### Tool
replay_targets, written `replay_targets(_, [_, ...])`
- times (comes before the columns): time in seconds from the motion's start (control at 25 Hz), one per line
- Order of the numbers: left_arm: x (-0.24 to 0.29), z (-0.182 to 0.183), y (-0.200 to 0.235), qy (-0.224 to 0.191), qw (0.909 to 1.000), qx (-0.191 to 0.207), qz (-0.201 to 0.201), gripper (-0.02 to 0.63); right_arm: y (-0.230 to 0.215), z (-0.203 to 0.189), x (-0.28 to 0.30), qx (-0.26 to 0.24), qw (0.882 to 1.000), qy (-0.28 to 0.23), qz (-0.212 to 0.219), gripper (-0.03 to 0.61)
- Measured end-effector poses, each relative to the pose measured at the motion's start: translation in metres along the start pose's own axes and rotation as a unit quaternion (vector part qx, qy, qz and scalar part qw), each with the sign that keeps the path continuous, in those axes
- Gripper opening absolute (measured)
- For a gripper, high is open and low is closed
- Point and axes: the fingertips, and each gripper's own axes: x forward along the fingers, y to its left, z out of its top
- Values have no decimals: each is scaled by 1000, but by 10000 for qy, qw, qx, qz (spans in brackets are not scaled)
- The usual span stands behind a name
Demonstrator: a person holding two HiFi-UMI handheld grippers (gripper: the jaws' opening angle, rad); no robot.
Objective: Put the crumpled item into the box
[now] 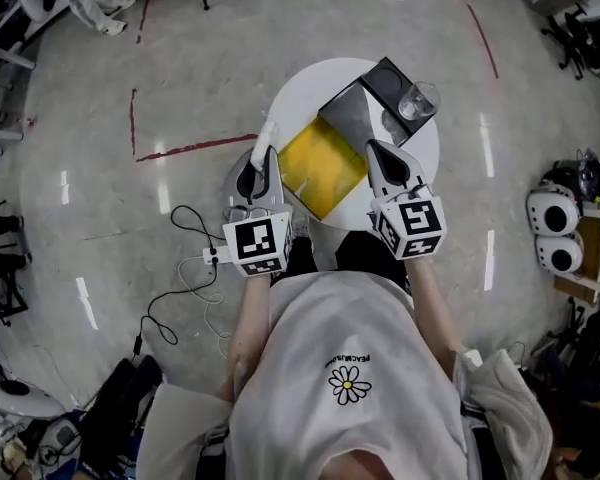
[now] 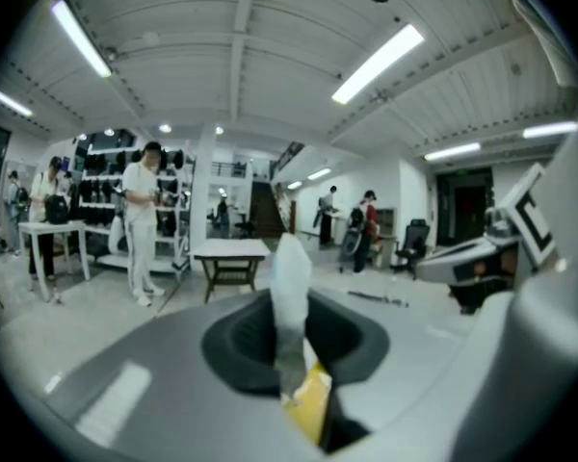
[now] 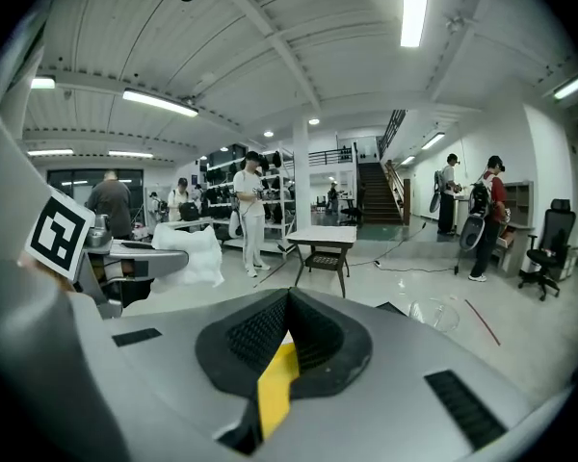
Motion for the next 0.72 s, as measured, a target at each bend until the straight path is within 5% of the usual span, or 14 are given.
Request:
replay_targets(0.24, [13, -5, -7, 100, 9999, 101, -16, 48, -17, 2, 10, 51, 10000, -61, -20, 0])
replay_targets(0.72, [18, 0, -26, 156, 9980, 166, 592, 46, -36, 4, 19, -42, 9981, -194, 576, 0])
